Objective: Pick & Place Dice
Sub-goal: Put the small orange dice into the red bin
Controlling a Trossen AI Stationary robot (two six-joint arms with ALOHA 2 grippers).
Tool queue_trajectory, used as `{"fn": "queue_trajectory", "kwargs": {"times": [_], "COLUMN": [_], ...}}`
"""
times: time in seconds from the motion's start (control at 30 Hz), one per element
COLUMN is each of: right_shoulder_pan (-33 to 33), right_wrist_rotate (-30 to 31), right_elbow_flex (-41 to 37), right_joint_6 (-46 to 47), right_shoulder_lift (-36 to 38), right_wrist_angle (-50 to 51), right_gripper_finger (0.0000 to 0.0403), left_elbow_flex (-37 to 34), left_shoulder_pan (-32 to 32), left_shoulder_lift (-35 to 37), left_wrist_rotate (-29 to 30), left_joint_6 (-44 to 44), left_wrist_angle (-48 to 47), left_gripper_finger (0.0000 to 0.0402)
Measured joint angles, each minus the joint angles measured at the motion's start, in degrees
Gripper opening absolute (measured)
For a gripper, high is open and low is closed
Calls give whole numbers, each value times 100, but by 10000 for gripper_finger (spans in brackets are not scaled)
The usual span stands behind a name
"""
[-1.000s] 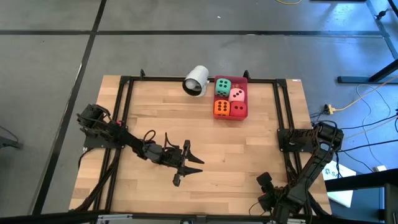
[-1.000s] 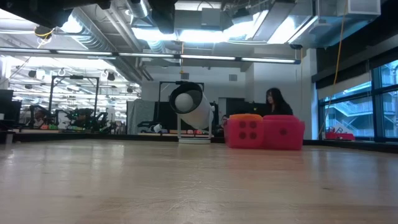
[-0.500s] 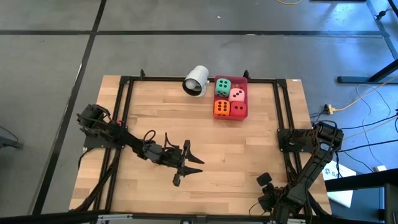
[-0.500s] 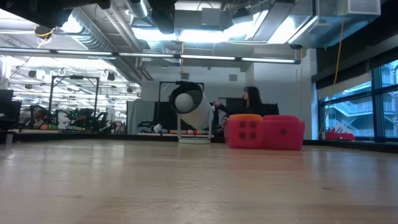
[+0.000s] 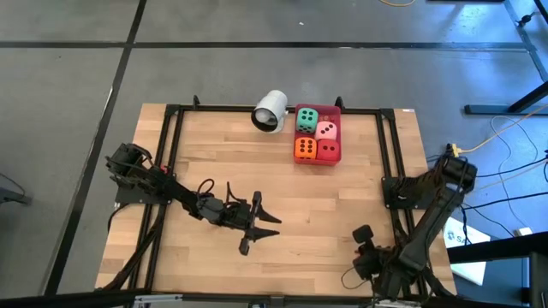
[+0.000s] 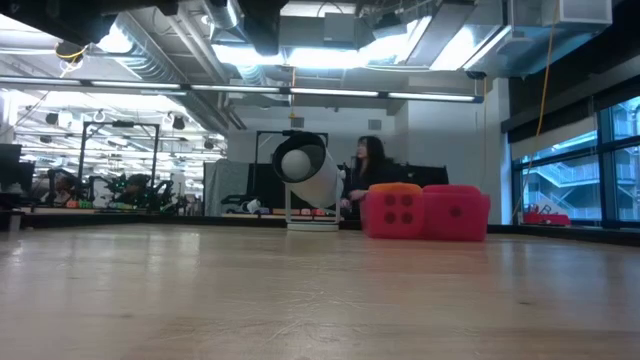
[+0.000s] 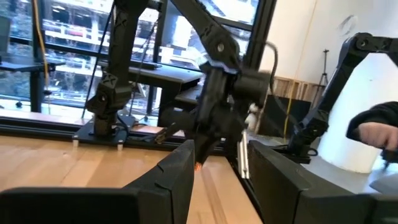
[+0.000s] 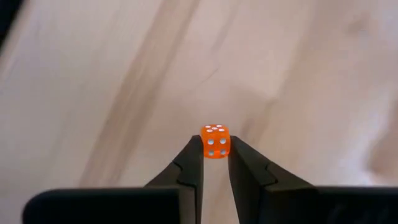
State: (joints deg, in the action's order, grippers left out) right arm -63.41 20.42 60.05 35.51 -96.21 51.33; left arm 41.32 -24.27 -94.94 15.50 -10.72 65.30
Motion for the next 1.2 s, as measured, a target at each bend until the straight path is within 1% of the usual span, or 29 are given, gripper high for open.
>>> {"fn": "queue_trajectory", "kwargs": {"times": [0.17, 0.37, 0.47, 0.57, 0.67, 0.77, 0.93, 1.2], "right_shoulder_pan": [253, 795, 1157, 1523, 1845, 2077, 2287, 2558], "right_wrist_rotate": [865, 2005, 2451, 2706, 2687, 2677, 2674, 2673], "right_elbow_flex": [5, 10, 13, 15, 15, 17, 17, 33], "right_joint_6": [-266, -987, -1452, -2088, -2779, -3251, -3919, -4708], "right_shoulder_lift": [618, 1234, 1406, 1459, 1456, 1456, 1456, 1361], "right_wrist_angle": [30, 5, -137, -565, -1172, -1671, -2503, -3763], "right_gripper_finger": [52, 52, 52, 52, 52, 52, 52, 52], "left_elbow_flex": [-1, -2, -2, -2, -2, -2, -2, -2], "left_shoulder_pan": [0, 60, 209, 413, 616, 756, 876, 1046], "left_shoulder_lift": [0, 2, 2, 2, 2, 2, 2, 2], "left_wrist_rotate": [169, 927, 1048, 894, 527, 227, -106, -926], "left_joint_6": [0, -10, -196, -600, -1026, -1377, -1884, -2801], "left_wrist_angle": [-94, -220, -225, -306, -514, -680, -682, -596], "left_gripper_finger": [143, 143, 143, 143, 143, 143, 143, 143]}}
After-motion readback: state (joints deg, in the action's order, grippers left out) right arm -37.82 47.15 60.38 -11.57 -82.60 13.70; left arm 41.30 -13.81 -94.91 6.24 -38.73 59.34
